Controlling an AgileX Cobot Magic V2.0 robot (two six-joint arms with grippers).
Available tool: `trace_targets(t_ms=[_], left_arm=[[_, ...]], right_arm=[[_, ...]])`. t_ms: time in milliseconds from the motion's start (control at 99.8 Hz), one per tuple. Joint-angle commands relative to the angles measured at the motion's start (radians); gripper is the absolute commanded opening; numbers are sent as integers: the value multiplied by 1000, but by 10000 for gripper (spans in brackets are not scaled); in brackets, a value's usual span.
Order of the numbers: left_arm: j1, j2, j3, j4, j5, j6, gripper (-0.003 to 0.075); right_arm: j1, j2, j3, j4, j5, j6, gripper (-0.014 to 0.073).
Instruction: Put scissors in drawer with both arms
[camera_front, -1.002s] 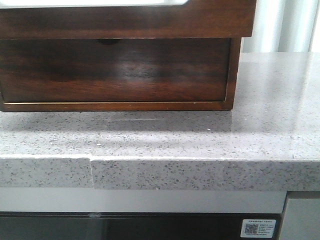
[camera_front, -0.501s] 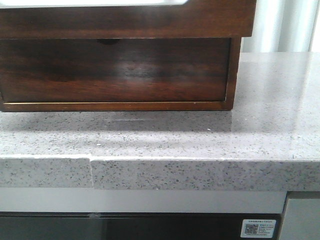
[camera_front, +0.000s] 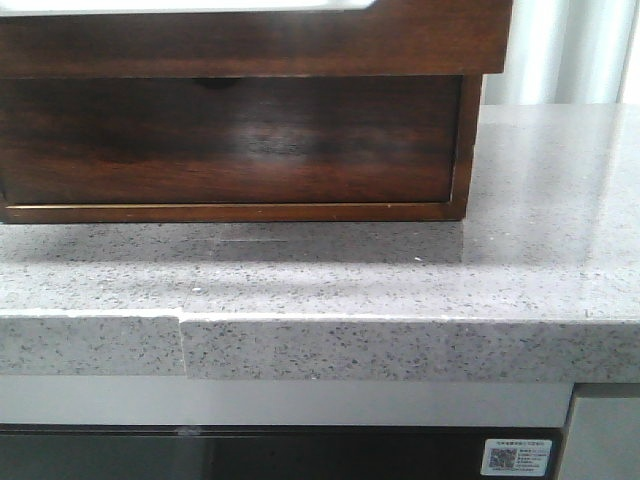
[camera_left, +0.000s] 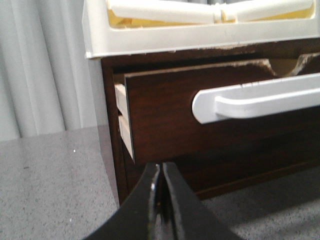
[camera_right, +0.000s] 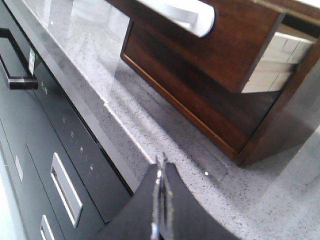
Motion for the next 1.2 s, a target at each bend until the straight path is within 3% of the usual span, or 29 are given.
trace_targets(t_ms=[0,160,351,421,541,621,731,1192], left_arm=[[-7,-31,-20,-13,-40,-13,-19],[35,-31,5,-258,7,57,-19],[181,-31,101,-519,-107,438,-19],[224,-31,99,-596,-63,523,-19],[263,-31,99,-603,22,489,-18],[278,-31,100,-572,146,403,-18],[278,-31,100,-556,299,389,-19],[278,-31,99,-556,296,389,-19]], right_arm=[[-2,10,-18,11,-75,4,-71],[-2,10,-18,11,-75,4,-71],[-2,10,-18,11,-75,4,-71],[-2,10,-18,11,-75,4,-71],[-2,10,-18,11,-75,4,-71],[-2,10,-18,11,-75,4,-71],[-2,10,-18,11,-75,4,-71],[-2,10,-15,11,-75,4,-71]])
